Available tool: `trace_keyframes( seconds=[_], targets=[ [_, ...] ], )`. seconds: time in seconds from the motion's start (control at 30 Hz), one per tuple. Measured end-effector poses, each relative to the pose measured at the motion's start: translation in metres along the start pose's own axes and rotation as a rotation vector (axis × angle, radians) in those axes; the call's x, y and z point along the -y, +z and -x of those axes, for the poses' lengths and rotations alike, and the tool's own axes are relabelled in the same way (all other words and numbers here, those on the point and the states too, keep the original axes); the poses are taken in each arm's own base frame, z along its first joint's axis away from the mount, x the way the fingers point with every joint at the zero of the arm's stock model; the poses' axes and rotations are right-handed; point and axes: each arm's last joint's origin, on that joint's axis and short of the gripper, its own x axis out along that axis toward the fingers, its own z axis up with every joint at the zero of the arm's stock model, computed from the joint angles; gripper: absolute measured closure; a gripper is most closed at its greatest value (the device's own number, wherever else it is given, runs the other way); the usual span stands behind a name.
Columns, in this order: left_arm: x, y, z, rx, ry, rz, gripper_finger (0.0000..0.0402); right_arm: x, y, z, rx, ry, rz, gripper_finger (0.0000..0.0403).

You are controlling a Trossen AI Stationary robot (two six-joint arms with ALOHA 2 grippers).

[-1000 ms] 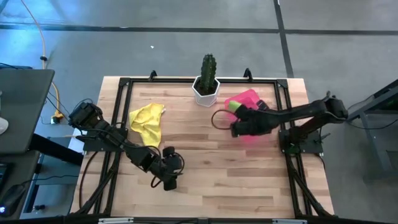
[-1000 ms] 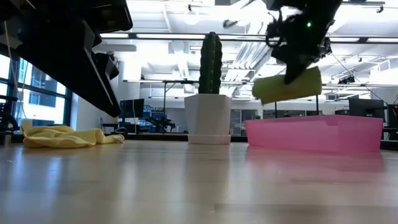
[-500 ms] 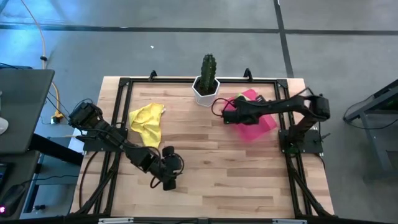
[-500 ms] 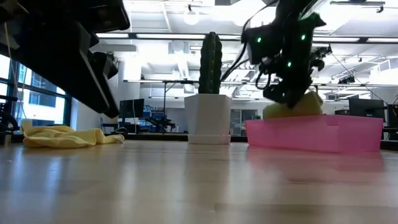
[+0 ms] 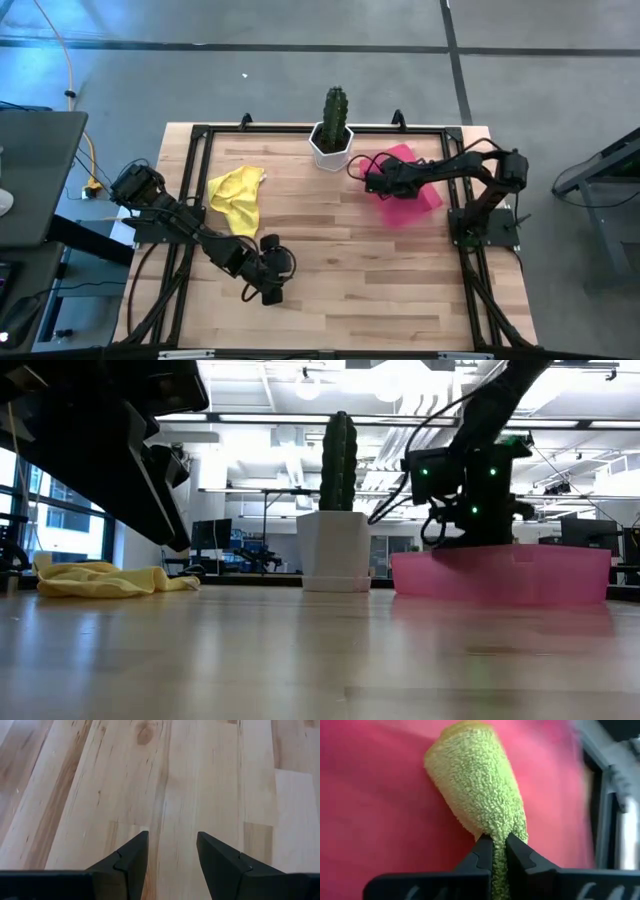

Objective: Roll microfiber towels into tight, uniform cylinder then place into a basket
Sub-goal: Put the rolled green towel into the pink bin, then fold the yellow towel

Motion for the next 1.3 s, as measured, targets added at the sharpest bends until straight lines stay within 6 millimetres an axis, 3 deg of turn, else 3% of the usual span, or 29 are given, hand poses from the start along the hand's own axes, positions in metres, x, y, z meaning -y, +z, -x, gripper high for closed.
trace_keyframes(
  seconds=[0.23,0.53,0.73,1.0,1.13,1.3],
  targets=[
    [0.0,0.0,0.0,0.0,0.0,0.0,0.0243,-0.006,-0.008,-0.01,0.006,0.084,-0.019,0.0385],
    [0.0,0.0,0.0,0.0,0.0,0.0,0.0243,-0.007,-0.004,-0.006,-0.014,0.114,-0.008,0.0265],
    [-0.001,0.0,0.0,-0.001,0.003,0.003,0.0243,-0.009,0.016,0.014,-0.073,0.199,0.067,0.0212],
    [-0.011,0.004,-0.004,-0.016,0.036,0.023,0.0243,-0.006,0.038,0.048,-0.044,0.161,0.154,0.0203],
    [-0.025,0.003,-0.006,-0.068,0.127,0.007,0.0243,-0.005,0.043,0.07,-0.046,0.163,0.198,0.0203],
    [-0.058,-0.004,-0.007,-0.201,0.352,0.035,0.0243,-0.007,0.039,0.099,-0.032,0.165,0.299,0.0203]
  ],
)
